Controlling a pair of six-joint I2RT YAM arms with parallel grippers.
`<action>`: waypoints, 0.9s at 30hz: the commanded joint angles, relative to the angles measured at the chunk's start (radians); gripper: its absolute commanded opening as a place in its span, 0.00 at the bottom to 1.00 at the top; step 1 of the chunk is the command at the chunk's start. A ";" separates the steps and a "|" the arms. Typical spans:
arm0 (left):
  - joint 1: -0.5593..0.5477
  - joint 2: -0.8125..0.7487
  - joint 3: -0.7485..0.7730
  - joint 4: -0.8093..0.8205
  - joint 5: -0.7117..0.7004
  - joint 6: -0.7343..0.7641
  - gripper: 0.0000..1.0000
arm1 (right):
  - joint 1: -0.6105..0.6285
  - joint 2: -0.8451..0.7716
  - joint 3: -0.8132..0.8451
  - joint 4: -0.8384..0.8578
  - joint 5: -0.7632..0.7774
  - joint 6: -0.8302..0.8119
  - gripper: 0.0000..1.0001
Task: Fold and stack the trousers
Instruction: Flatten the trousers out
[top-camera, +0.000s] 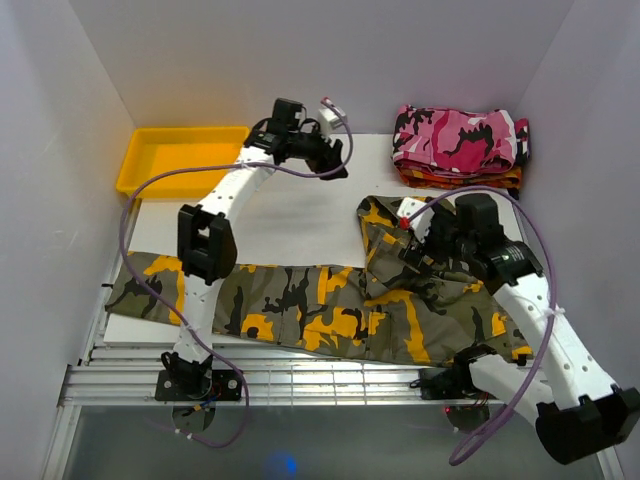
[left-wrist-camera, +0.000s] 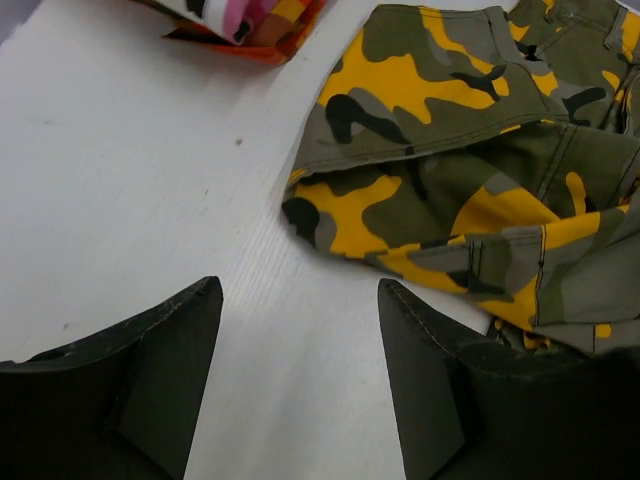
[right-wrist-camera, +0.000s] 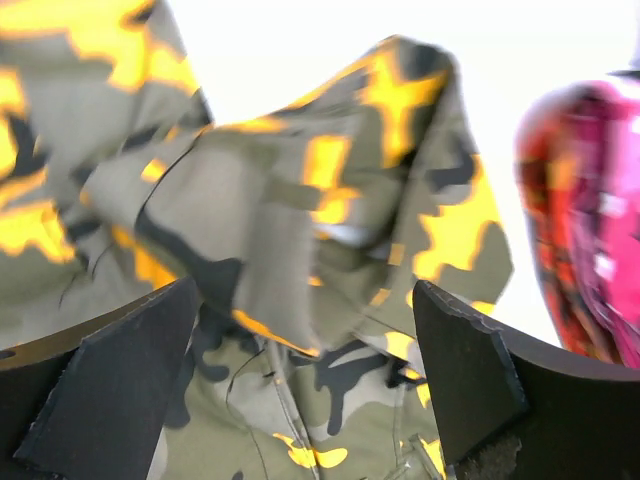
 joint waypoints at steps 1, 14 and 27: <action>-0.062 0.084 0.130 0.039 0.014 -0.065 0.74 | -0.074 -0.082 -0.037 0.104 0.000 0.184 0.94; -0.065 -0.472 -0.609 0.371 -0.074 -0.203 0.74 | -0.876 0.395 -0.049 0.077 -0.422 0.798 0.98; -0.058 -0.744 -0.898 0.302 -0.147 -0.208 0.75 | -0.857 0.679 -0.254 0.832 -0.534 1.459 0.92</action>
